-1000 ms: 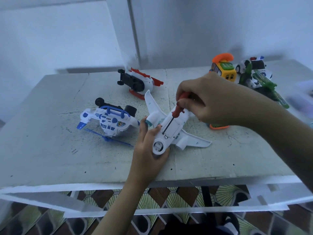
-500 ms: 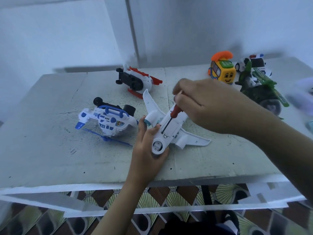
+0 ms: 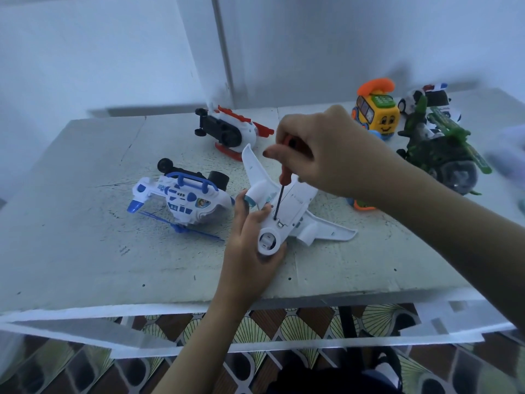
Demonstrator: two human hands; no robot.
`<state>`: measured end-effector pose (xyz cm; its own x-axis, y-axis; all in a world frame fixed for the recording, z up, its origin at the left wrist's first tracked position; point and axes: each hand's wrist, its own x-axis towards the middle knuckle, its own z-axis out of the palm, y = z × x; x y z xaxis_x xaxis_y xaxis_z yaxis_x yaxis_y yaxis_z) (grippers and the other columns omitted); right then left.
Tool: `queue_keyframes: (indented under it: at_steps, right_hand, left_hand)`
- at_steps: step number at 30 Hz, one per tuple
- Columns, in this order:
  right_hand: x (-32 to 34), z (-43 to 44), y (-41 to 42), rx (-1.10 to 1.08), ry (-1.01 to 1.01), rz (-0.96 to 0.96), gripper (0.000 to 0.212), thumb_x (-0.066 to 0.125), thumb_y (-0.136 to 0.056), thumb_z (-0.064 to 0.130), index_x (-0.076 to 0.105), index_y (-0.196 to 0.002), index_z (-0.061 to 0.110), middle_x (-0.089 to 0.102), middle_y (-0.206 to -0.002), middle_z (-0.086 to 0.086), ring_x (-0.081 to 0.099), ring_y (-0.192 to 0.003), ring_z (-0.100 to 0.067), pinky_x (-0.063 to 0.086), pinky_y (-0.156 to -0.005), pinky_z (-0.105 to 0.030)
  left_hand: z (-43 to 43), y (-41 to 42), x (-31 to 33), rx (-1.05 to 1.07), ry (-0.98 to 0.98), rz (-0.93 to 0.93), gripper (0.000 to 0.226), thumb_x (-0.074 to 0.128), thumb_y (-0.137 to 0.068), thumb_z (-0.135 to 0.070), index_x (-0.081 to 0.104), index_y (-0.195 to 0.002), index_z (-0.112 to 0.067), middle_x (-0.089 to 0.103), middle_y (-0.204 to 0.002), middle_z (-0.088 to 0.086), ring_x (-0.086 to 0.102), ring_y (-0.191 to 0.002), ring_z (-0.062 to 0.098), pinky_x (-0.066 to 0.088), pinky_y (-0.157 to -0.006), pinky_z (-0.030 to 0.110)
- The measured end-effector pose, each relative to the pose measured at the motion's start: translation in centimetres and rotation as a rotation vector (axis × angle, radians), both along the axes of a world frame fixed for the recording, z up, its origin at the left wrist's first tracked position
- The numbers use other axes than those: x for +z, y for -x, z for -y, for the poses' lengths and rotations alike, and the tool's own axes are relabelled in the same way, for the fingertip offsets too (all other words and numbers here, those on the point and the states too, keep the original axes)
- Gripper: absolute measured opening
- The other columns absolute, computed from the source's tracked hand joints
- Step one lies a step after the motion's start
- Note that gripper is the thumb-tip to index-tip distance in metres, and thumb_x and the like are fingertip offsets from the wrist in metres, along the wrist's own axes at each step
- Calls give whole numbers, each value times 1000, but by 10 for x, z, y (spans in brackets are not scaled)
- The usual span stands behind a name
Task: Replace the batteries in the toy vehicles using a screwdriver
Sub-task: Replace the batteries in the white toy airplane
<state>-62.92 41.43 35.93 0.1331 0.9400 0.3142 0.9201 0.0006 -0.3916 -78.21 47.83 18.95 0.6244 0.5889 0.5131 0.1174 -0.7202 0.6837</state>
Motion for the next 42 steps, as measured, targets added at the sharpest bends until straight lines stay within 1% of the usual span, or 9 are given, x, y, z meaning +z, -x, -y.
queue_keyframes:
  at_steps: [6, 12, 14, 18, 22, 28, 33, 37, 42]
  right_hand:
    - [0, 8, 12, -181, 33, 140, 52, 34, -96, 57, 49, -71, 14, 67, -69, -1, 52, -53, -14, 46, -55, -33]
    - [5, 4, 4, -93, 151, -214, 43, 38, -101, 22, 38, -142, 11, 66, -110, -12, 58, -72, -16, 45, -68, -28]
    - [8, 7, 0, -28, 125, -197, 47, 47, -99, 18, 38, -145, 15, 66, -118, -5, 62, -83, -13, 45, -76, -21]
    - [8, 9, -3, 17, 78, -181, 42, 58, -94, 17, 52, -136, 19, 73, -92, 8, 62, -80, -1, 45, -78, -11]
    - [10, 4, -4, -25, 71, -49, 20, 60, -93, 27, 68, -100, 10, 72, -77, -4, 66, -67, -16, 51, -68, -28]
    - [15, 7, 1, -118, 138, 1, 59, 57, -87, 53, 59, -74, -5, 64, -64, -19, 61, -54, -26, 43, -48, -33]
    - [14, 8, 14, -286, 145, 163, 70, 34, -86, 73, 35, -51, 12, 36, -47, 0, 34, -43, -14, 27, -47, -26]
    - [14, 15, 15, -288, 156, 196, 62, 19, -95, 62, 47, -66, 15, 46, -57, -1, 42, -52, -14, 29, -51, -27]
    - [11, 14, 6, 8, 263, -255, 21, 30, -100, 24, 42, -115, 15, 65, -98, -6, 61, -87, -22, 47, -75, -40]
  left_hand:
    - [0, 0, 2, 5, 13, 5, 50, 67, -79, -29, 46, -122, -18, 28, -153, 23, 38, -138, 39, 35, -103, 11]
    - [1, -1, 2, -2, 1, 20, 54, 72, -75, -20, 46, -122, -18, 27, -153, 21, 35, -139, 36, 34, -104, 11]
    - [1, 0, 2, -3, 0, 14, 55, 72, -75, -20, 46, -123, -19, 26, -154, 21, 34, -140, 38, 36, -105, 17]
    - [1, 0, 2, -1, 4, 6, 55, 72, -75, -20, 46, -124, -19, 25, -154, 22, 32, -141, 39, 37, -105, 23]
    - [1, 0, 1, -3, 5, 10, 55, 72, -75, -20, 46, -123, -19, 26, -154, 24, 33, -140, 40, 33, -106, 13]
    - [1, 0, 1, -1, 6, -4, 55, 72, -75, -19, 45, -123, -19, 25, -154, 25, 30, -141, 41, 30, -107, 11]
    - [1, 0, 2, -16, 13, 11, 49, 65, -79, -32, 45, -122, -18, 25, -154, 23, 32, -141, 39, 33, -108, 15]
    - [1, -1, 2, -13, 10, 21, 49, 67, -79, -30, 45, -121, -18, 26, -153, 21, 34, -140, 37, 33, -106, 13]
    - [1, 0, 3, -17, 8, 24, 49, 63, -79, -33, 45, -121, -18, 27, -153, 19, 35, -140, 35, 32, -106, 12]
